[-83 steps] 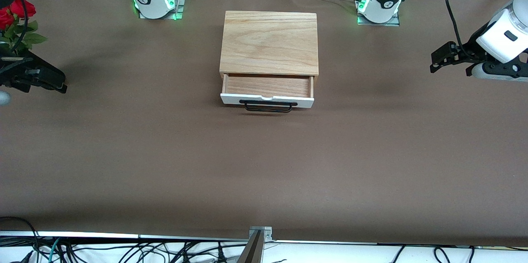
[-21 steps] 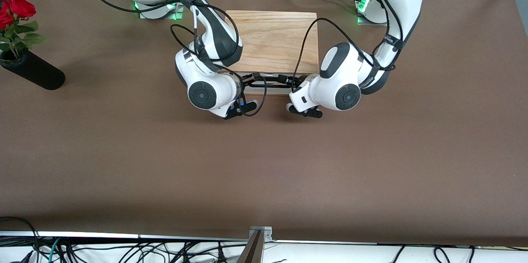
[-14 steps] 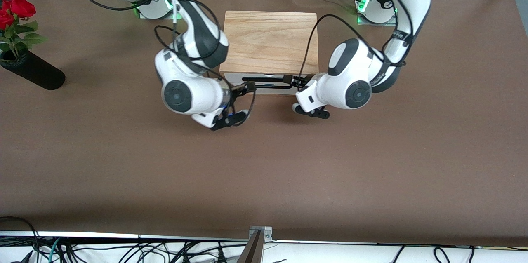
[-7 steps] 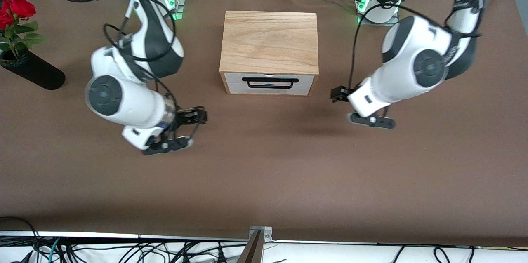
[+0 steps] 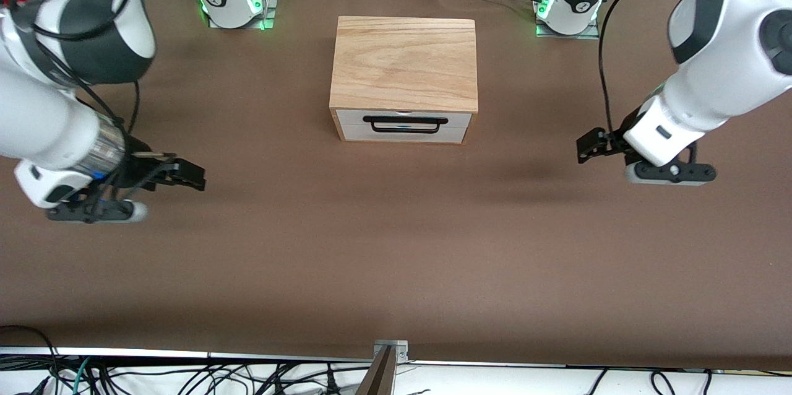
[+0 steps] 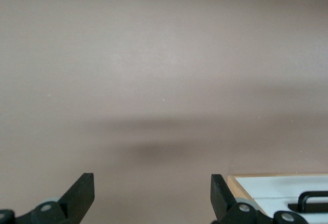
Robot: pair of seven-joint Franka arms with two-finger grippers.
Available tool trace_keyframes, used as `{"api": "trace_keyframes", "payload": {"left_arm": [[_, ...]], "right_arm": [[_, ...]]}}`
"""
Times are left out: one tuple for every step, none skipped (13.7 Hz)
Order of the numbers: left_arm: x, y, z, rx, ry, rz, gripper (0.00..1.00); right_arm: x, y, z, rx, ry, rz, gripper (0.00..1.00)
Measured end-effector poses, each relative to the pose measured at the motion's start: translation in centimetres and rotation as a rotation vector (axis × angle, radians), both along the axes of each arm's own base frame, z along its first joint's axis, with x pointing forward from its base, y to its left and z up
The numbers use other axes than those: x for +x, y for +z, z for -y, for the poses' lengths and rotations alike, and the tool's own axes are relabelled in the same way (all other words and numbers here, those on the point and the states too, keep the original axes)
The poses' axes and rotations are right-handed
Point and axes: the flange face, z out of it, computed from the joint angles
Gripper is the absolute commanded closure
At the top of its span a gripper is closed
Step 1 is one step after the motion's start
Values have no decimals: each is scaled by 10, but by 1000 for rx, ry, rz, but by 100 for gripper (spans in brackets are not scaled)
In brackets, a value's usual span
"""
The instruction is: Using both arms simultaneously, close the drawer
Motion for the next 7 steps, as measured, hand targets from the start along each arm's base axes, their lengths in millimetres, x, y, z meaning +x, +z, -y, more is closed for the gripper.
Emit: {"api": "trace_keyframes", "payload": {"left_arm": [[-9, 15, -8, 7, 6, -22, 0], [-18, 31, -15, 24, 8, -46, 0], [-26, 47, -20, 45, 8, -55, 0], [-33, 63, -24, 63, 9, -50, 0], [-39, 77, -27, 74, 11, -35, 0], [-44, 87, -31, 78, 17, -23, 0], [-47, 92, -34, 77, 23, -16, 0]], "right_arm": [[-1, 9, 11, -7, -14, 16, 0], [-2, 18, 25, -8, -32, 32, 0], [-4, 26, 41, -6, -51, 42, 0], [-8, 33, 60, -12, -67, 46, 0], [-14, 39, 79, -20, -84, 52, 0], [-21, 48, 95, -20, -98, 68, 0], [-28, 55, 106, -17, -108, 83, 0]]}}
